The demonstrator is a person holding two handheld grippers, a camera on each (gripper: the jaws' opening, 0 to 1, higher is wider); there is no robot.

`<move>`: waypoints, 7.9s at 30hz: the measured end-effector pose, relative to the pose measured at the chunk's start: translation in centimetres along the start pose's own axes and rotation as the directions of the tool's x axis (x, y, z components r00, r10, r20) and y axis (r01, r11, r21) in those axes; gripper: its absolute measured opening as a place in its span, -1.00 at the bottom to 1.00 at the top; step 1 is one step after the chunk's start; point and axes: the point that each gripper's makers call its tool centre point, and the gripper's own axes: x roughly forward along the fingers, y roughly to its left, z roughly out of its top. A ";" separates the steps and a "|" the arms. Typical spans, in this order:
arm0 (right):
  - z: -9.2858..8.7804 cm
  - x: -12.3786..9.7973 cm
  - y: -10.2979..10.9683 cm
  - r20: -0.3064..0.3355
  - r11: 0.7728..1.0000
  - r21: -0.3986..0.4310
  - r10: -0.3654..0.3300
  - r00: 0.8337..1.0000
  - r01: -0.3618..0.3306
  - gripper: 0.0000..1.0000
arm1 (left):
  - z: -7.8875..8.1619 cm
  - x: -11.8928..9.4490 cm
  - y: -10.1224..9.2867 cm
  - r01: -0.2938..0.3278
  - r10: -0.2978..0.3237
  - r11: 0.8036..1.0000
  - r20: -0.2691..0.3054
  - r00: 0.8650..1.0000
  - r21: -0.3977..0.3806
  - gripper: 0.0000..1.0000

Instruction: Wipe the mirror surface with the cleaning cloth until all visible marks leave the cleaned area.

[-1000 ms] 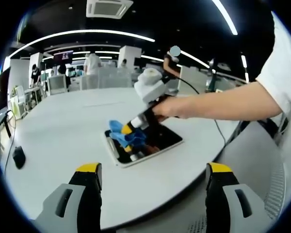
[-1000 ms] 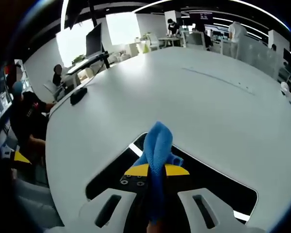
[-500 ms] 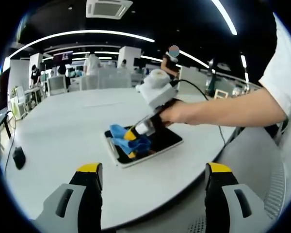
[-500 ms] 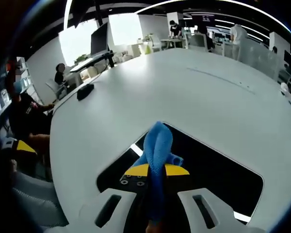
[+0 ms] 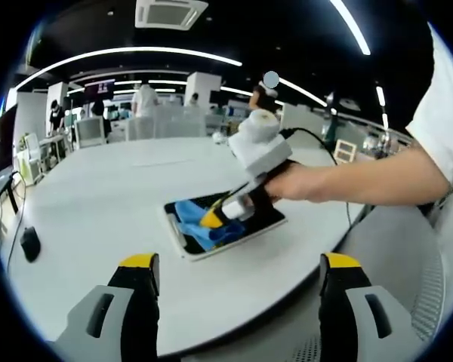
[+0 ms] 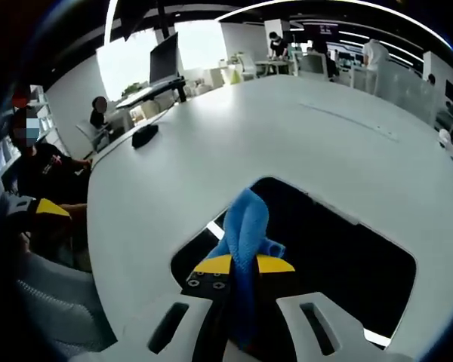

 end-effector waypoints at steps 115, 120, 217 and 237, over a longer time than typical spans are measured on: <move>-3.8 -3.8 0.3 -0.023 0.994 0.112 -0.006 1.000 0.008 -0.90 | 0.3 -0.2 0.3 -0.017 0.017 1.000 0.022 1.000 0.010 0.84; -3.6 -3.8 0.0 -0.024 0.993 0.116 -0.009 1.000 0.012 -0.90 | 0.3 -0.2 0.2 -0.014 0.014 1.000 0.020 1.000 0.013 0.83; 3.5 1.6 -8.5 -0.006 0.987 0.098 -0.126 0.992 0.126 -0.89 | 0.5 -0.2 0.3 -0.024 0.024 1.000 0.030 0.999 0.014 0.83; 3.3 1.4 -9.4 -0.008 0.988 0.094 -0.121 0.993 0.121 -0.90 | 0.3 -0.1 0.0 0.000 0.000 1.000 0.015 1.000 0.014 0.82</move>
